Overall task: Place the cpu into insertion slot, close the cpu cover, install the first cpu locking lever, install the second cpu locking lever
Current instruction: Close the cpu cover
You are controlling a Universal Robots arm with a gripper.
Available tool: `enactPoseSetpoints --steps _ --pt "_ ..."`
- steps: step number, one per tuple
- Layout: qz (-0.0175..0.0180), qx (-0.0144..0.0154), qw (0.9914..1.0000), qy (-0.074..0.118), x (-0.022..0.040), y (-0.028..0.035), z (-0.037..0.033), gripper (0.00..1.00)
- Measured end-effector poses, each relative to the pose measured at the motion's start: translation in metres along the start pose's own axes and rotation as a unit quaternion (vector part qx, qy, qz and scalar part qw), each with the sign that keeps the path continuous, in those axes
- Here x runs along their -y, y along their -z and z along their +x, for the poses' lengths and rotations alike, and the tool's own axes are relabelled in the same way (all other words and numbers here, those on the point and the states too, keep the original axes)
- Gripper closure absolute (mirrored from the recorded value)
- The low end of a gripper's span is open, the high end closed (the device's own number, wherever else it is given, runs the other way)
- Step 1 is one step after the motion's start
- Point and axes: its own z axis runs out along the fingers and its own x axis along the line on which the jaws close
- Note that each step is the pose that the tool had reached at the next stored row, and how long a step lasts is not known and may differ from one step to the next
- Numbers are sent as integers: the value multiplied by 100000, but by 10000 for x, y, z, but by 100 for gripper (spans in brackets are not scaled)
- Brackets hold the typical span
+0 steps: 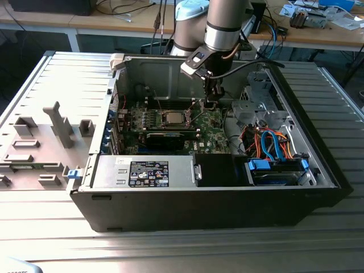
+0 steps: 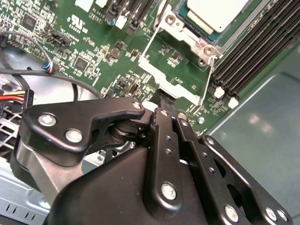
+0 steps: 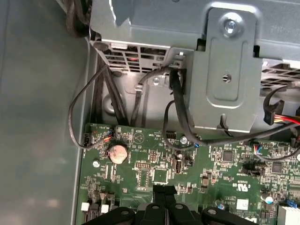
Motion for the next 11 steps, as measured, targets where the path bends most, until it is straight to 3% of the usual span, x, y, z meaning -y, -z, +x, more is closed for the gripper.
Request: enactPoseSetpoints --steps 11 --pt "-9 -34 100000 3 95 -1 10 89"
